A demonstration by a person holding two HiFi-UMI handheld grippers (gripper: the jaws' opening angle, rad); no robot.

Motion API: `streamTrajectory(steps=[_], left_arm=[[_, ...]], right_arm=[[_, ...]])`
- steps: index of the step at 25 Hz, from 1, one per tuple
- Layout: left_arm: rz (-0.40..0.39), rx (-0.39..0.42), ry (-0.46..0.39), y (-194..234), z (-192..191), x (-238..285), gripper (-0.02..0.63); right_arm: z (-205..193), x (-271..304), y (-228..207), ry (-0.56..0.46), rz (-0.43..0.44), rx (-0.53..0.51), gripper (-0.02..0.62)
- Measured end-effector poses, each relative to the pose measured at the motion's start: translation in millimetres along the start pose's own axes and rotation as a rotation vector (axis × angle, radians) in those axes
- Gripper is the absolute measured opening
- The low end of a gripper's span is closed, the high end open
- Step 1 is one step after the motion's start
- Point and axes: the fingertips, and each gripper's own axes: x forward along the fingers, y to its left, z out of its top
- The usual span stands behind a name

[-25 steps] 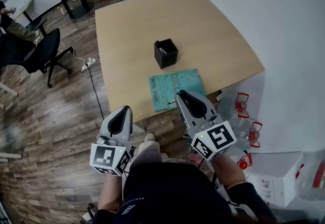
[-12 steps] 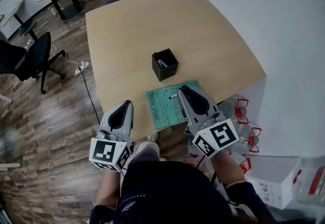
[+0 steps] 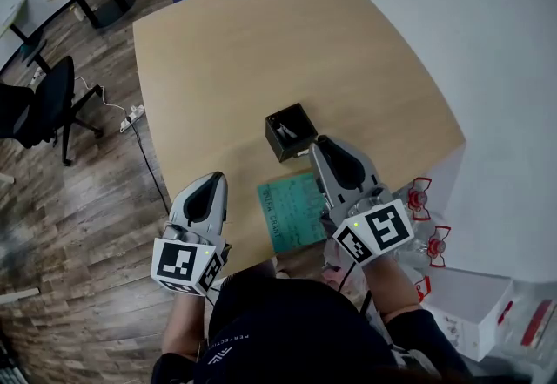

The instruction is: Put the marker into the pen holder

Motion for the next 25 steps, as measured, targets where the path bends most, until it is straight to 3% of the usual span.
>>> streamTrajectory(steps=[10, 25], left_arm=[[-0.009, -0.036, 0.046, 24, -15, 32, 0.006], [-0.009, -0.079, 0.095, 33, -37, 48, 0.006]], right_arm=[[-36, 45, -28, 0.041, -0.032, -0.013, 0.042], [-79, 61, -28, 0.118, -0.018, -0.015, 0.043]])
